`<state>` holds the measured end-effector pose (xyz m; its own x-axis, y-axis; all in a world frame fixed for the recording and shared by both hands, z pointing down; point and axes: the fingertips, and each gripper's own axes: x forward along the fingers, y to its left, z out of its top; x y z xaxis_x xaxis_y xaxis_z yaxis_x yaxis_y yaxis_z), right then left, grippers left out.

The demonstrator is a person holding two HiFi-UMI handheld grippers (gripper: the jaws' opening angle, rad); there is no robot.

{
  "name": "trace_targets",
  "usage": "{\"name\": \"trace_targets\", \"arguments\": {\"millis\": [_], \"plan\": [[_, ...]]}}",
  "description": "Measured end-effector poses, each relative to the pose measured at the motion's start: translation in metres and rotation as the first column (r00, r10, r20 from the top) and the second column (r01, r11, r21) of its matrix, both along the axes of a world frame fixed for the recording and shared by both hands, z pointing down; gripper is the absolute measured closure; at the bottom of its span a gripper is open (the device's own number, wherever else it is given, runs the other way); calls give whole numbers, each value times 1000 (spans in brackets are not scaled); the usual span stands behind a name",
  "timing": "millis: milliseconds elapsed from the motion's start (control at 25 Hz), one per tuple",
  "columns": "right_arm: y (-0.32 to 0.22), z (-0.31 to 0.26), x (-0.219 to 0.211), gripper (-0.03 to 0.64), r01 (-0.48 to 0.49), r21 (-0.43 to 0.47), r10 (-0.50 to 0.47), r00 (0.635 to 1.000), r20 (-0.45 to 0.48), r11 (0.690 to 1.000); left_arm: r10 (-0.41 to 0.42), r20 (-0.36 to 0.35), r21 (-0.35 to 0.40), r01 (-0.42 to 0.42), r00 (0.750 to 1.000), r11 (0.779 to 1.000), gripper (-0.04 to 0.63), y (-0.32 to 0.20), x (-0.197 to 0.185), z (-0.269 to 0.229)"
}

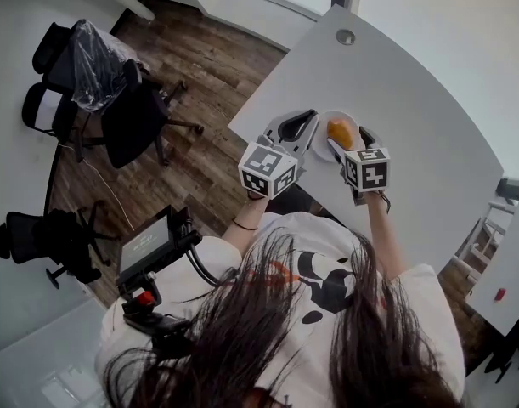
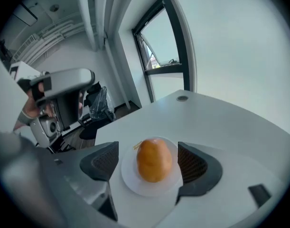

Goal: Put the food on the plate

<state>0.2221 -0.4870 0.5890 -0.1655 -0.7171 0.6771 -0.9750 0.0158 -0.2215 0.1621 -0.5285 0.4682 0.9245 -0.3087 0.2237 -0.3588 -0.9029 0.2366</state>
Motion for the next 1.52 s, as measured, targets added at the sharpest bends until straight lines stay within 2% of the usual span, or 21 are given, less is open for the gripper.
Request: {"name": "trace_targets", "arguments": {"millis": [120,280,520,560,600,720,800,880,1000,1280,1520], "plan": [[4,-31,8,242,-70,111,64,997,53,991,-14,-2,0,14,1000,1000,589,5,0,-1],[36,-62,17,242,-154,210,115,975,189,965,-22,-5,17,22,1000,1000,589,43,7,-5],[77,-85,4,246,-126,261,66,972,226,957,-71,-27,17,72,997,997,589,88,7,-9],[84,-89,0,315,-120,273,55,971,233,954,-85,-29,16,85,996,996,589,97,5,-9],[90,-93,-4,334,-112,284,42,969,244,952,-98,-29,15,98,995,995,589,106,3,-8],[111,-103,-23,337,-75,305,-9,964,264,949,-129,-24,13,130,991,991,589,135,-10,-5],[131,-110,-34,420,-61,323,-28,964,263,944,-146,-18,13,146,989,989,589,160,-22,-5],[149,-116,-43,467,-49,331,-47,960,275,942,-171,-10,12,171,985,985,589,182,-35,-7],[151,-115,-51,533,-37,325,-66,951,301,945,-214,-3,0,214,977,977,589,185,-49,-6],[149,-105,-63,534,-15,299,-90,938,335,954,-262,17,-42,262,965,964,589,192,-70,13],[162,-94,-76,534,-34,293,-70,940,335,956,-250,4,-25,250,968,968,589,207,-87,17]]}}
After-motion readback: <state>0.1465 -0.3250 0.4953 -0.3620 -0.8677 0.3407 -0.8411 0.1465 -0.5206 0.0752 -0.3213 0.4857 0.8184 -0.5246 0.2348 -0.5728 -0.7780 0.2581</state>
